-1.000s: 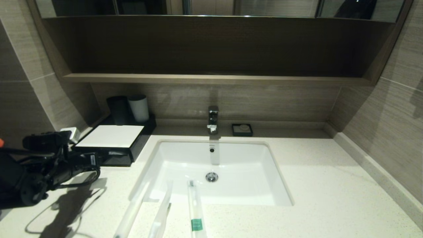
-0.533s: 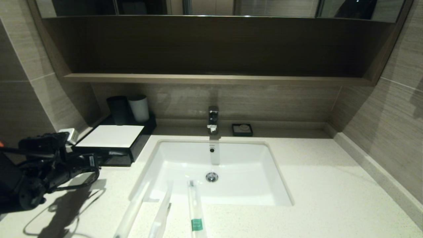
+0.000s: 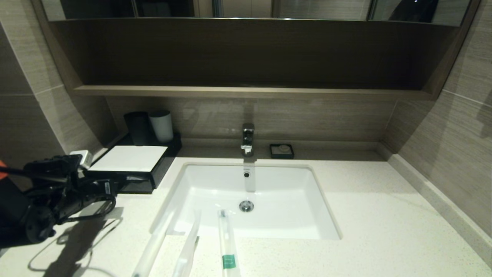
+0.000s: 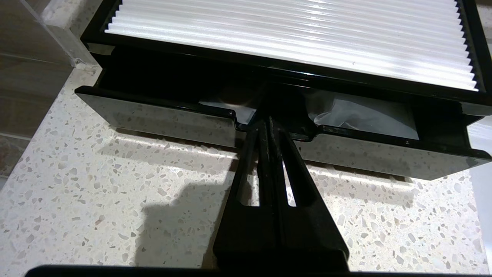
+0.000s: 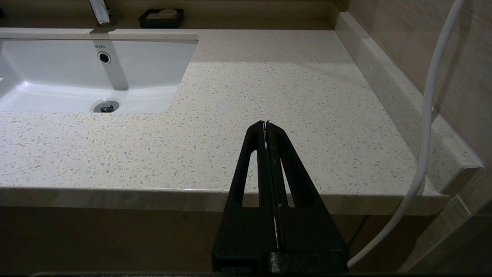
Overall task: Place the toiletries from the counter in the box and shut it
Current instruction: Open the drawer
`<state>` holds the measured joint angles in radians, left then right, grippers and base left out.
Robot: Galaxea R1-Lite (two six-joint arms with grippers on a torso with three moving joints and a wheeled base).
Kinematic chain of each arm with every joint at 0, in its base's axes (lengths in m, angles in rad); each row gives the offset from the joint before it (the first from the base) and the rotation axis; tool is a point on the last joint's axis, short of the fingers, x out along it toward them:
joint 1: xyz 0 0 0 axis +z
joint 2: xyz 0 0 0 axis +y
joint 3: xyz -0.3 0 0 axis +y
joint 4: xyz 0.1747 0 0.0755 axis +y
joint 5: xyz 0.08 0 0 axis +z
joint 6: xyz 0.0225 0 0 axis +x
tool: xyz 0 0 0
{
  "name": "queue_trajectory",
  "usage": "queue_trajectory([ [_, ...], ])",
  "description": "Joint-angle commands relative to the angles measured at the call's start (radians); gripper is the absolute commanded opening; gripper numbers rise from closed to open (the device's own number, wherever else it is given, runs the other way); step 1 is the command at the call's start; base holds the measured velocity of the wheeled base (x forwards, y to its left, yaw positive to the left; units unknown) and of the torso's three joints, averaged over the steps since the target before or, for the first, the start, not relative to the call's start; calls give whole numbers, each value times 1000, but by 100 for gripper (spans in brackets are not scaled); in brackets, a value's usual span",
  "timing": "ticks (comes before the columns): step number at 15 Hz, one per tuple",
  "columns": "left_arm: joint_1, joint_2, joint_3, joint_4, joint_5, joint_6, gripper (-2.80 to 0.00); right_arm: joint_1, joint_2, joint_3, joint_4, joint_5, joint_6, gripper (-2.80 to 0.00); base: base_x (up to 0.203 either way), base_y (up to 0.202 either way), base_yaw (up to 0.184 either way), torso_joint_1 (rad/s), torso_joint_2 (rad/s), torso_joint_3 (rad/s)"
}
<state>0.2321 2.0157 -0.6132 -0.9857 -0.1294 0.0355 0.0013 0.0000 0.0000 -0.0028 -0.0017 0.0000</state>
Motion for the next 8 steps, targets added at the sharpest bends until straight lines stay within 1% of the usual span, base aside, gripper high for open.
queue_trajectory([
  [1,1,8,-2,-10,-3,1,-280,0,-2,2,0,0,0,-280,0,0,0,0,0,0],
  [8,0,23,-3,-37,-10,1,-280,0,-2,2,0,0,0,-280,0,0,0,0,0,0],
])
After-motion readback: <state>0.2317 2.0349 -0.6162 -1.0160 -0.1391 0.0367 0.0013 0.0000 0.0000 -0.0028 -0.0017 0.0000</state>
